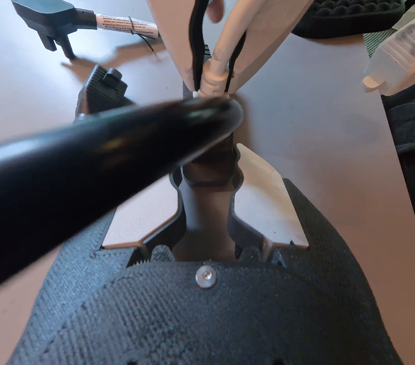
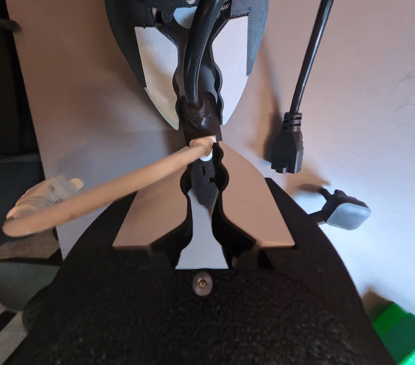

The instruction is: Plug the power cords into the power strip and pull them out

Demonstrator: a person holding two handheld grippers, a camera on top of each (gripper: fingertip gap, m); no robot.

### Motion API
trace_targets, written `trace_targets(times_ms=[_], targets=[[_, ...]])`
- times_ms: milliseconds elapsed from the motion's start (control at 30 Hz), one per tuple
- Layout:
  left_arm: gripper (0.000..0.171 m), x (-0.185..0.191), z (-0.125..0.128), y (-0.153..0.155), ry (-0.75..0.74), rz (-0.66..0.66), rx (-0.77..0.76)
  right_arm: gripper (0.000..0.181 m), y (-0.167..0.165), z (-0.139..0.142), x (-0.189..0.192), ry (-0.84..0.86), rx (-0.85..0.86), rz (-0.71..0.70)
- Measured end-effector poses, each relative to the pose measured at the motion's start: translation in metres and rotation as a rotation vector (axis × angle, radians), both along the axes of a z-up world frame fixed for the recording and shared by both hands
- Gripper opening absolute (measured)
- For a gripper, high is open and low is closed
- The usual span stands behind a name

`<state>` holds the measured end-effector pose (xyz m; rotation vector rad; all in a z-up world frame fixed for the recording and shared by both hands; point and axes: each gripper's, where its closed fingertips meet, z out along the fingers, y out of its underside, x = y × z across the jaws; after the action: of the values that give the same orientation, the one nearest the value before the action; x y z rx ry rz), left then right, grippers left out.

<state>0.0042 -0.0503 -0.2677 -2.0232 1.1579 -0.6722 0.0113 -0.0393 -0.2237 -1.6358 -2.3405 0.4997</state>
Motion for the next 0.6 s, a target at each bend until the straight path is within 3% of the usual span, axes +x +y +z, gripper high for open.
trace_targets(times_ms=[100,200,367,533,600], targets=[[0.043,-0.003,0.0,-0.001,0.004,0.003,0.003,0.045,0.006,0.018,-0.002,0.198,-0.055,-0.118],[0.043,-0.004,0.0,-0.001,0.004,-0.006,0.004,0.052,0.019,0.04,0.018,0.454,-0.045,-0.252],[0.047,-0.003,0.005,-0.005,-0.022,-0.037,-0.022,0.048,0.028,0.023,0.074,0.679,-0.085,-0.509],[0.063,-0.02,0.019,-0.015,-0.016,-0.054,-0.034,0.046,0.021,0.029,0.107,0.781,-0.06,-0.569],[0.061,-0.033,0.028,-0.02,-0.036,-0.041,-0.028,0.045,0.021,0.035,0.114,0.815,-0.038,-0.567]])
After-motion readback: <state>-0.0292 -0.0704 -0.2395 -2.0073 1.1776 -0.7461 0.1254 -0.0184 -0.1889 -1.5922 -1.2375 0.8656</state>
